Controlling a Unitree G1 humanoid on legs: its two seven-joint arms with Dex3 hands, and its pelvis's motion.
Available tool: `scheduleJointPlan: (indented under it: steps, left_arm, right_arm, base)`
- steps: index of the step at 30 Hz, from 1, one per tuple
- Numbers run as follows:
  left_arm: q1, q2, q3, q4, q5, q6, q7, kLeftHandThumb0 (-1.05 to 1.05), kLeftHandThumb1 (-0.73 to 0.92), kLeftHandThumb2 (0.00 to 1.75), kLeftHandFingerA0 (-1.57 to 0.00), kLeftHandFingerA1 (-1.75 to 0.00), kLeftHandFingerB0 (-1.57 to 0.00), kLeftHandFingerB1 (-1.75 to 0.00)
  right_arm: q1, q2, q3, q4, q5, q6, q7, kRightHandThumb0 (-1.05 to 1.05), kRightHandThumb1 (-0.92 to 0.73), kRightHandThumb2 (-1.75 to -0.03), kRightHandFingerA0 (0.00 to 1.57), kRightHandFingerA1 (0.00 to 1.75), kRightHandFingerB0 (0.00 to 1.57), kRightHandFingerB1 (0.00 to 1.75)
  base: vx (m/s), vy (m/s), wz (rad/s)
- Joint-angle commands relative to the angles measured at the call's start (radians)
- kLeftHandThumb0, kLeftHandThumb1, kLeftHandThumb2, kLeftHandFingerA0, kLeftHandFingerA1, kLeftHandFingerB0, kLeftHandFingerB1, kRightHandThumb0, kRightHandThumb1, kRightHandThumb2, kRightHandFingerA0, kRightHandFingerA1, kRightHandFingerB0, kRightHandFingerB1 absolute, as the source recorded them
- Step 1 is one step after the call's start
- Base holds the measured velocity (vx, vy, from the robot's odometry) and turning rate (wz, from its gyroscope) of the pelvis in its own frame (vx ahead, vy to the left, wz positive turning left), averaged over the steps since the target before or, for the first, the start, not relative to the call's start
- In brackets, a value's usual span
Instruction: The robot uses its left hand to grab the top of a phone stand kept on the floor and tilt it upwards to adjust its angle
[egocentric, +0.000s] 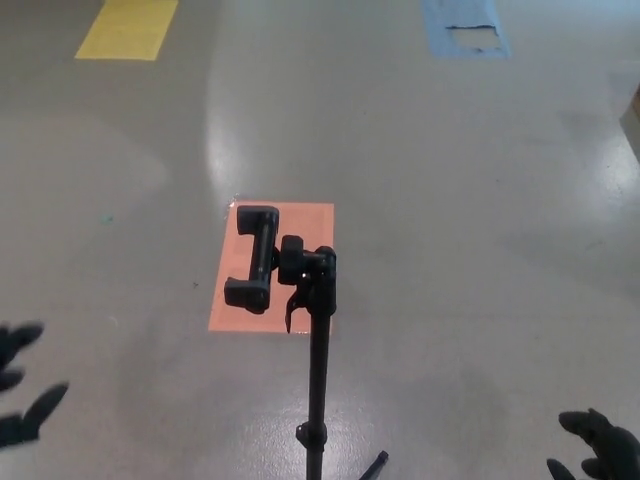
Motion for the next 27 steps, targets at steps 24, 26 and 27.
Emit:
scheduleJointPlan:
  steps: [24, 26, 27]
  left_arm:
    - [-0.153, 0.294, -0.182, -0.54, 0.334, -0.28, -0.03, -0.8, 0.72, 1.06, -0.11, -0.36, 0.0, -0.21]
    - [-0.165, 0.302, -0.191, -0.553, 0.357, -0.276, -0.021, -0.82, 0.71, 1.06, -0.1, -0.36, 0.0, -0.21]
    - [-0.169, 0.305, -0.193, -0.557, 0.362, -0.275, -0.02, -0.82, 0.71, 1.06, -0.1, -0.36, 0.0, -0.21]
  right_arm:
    - [-0.088, -0.043, -0.024, 0.013, 0.007, 0.025, 0.027, -0.54, -0.72, -0.82, 0.16, 0.4, 0.09, 0.35]
    - [-0.093, -0.044, -0.024, 0.015, 0.007, 0.024, 0.027, -0.54, -0.72, -0.82, 0.16, 0.4, 0.09, 0.35]
    - [-0.095, -0.044, -0.023, 0.016, 0.005, 0.024, 0.026, -0.54, -0.72, -0.82, 0.16, 0.4, 0.09, 0.35]
  base:
    - [0.0, 0.0, 0.0]
    - [0.0, 0.0, 0.0]
    - [0.0, 0.0, 0.0]
